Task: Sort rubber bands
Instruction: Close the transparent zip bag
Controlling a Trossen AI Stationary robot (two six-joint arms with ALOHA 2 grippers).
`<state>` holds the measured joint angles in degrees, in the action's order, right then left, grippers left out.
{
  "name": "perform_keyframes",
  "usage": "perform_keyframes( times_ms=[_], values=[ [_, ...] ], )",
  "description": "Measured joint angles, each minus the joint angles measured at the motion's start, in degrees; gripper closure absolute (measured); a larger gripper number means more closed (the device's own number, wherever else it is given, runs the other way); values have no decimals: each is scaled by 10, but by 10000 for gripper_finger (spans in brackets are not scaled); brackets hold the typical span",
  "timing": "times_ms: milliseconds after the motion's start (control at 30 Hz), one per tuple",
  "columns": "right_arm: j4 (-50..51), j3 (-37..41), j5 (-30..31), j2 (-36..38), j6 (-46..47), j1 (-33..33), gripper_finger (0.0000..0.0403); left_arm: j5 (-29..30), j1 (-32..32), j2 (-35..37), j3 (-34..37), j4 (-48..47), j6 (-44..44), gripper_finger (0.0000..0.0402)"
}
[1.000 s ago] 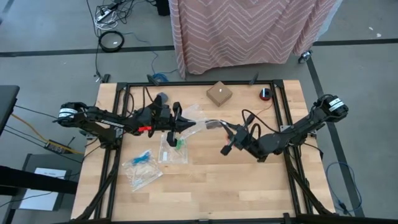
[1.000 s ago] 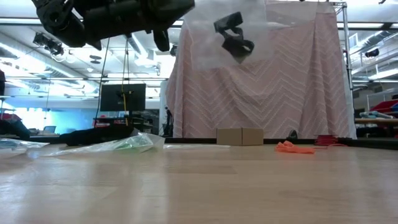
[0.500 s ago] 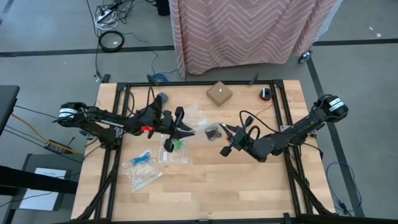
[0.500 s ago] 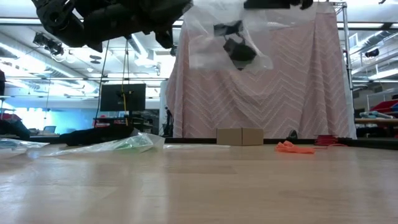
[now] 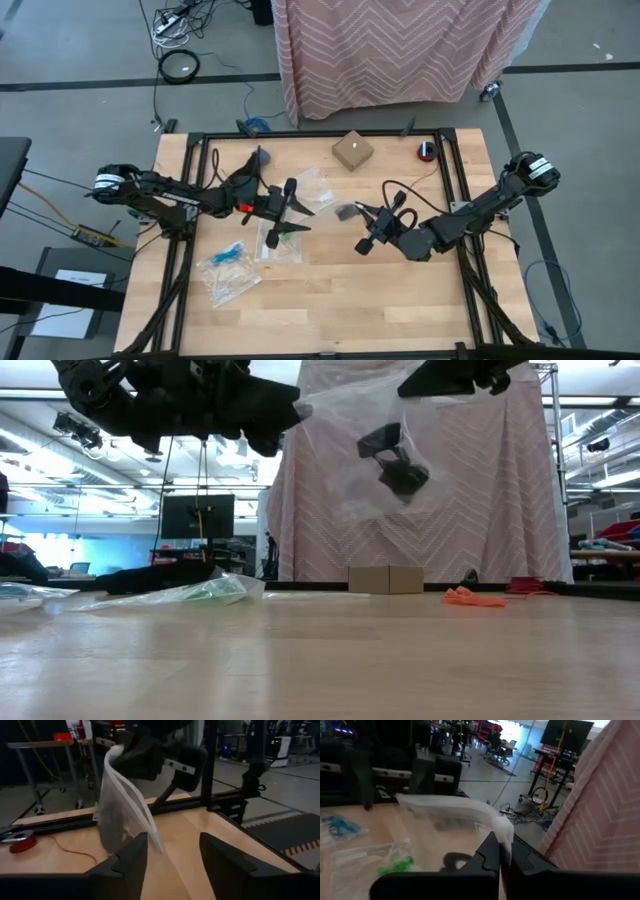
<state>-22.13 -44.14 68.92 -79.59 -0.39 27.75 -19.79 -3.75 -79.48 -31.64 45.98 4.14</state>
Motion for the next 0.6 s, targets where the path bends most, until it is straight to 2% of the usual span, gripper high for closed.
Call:
perform_keyframes(
  times_ms=[233,400,533,600],
  values=[
    [23,0,-3,0,41,-1,403,57,-5,5,0,44,2,165],
    [53,0,-13,0,71,-1,403,92,-28,25,0,49,1,155],
    [78,0,-28,0,100,-2,403,94,-45,37,0,37,-1,156],
    [81,0,-43,0,105,-7,403,73,-49,39,-18,28,-8,157]
  ],
)
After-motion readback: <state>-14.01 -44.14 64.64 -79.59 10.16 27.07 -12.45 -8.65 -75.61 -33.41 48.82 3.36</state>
